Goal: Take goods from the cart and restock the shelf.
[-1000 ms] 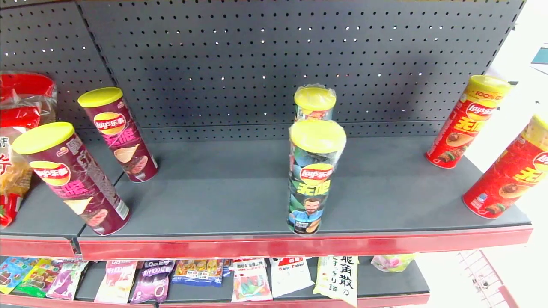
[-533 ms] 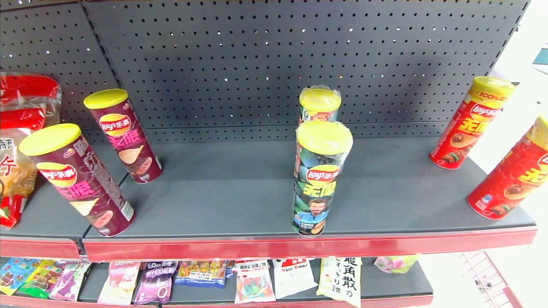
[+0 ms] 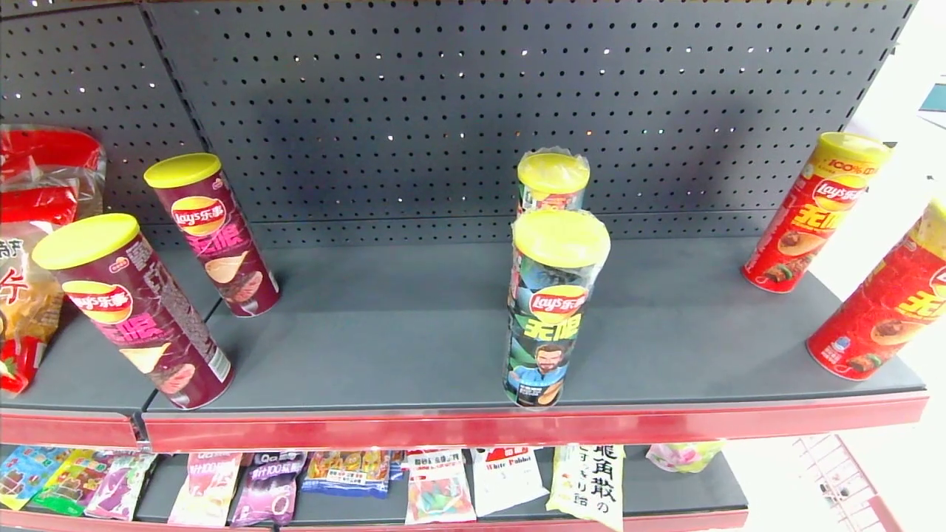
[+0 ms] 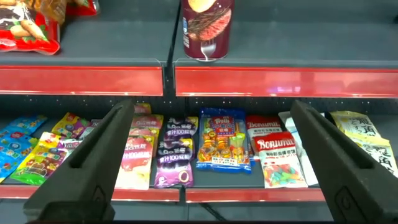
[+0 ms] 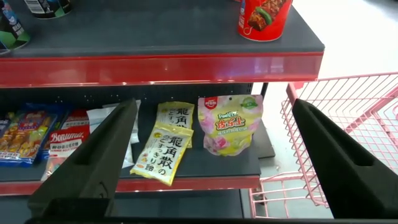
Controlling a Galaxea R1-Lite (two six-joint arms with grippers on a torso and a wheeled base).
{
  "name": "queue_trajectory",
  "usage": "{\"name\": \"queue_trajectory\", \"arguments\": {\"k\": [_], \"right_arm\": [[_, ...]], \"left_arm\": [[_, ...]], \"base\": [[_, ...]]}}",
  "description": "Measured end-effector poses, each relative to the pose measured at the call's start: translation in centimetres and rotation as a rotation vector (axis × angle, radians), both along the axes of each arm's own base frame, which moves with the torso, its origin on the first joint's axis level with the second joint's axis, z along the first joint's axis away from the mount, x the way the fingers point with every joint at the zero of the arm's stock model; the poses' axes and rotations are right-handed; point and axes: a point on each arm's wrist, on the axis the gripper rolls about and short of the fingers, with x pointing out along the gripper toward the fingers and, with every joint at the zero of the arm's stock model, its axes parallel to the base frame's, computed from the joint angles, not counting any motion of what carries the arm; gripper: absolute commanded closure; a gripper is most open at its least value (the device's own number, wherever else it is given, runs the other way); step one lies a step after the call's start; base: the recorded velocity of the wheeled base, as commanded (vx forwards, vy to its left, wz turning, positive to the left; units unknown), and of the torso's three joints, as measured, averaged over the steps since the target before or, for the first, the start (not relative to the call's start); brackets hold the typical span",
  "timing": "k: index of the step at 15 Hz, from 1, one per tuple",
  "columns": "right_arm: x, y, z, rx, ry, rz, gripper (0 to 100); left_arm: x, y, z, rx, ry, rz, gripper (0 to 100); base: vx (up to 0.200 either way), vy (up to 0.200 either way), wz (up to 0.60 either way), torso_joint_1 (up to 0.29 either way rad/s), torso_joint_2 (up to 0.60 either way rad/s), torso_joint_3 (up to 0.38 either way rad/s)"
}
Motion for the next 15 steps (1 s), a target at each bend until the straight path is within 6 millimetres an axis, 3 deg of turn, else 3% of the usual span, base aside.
{"name": "queue_trajectory", "arguments": {"k": [15], "right_arm": [[0.0, 0.0, 0.0, 0.001, 0.0, 0.003, 0]], "left_arm": [[0.0, 0.0, -0.01, 0.0, 0.0, 0.0, 0]], "base": [[0.0, 0.0, 0.0, 0.0, 0.0, 0.0]]}}
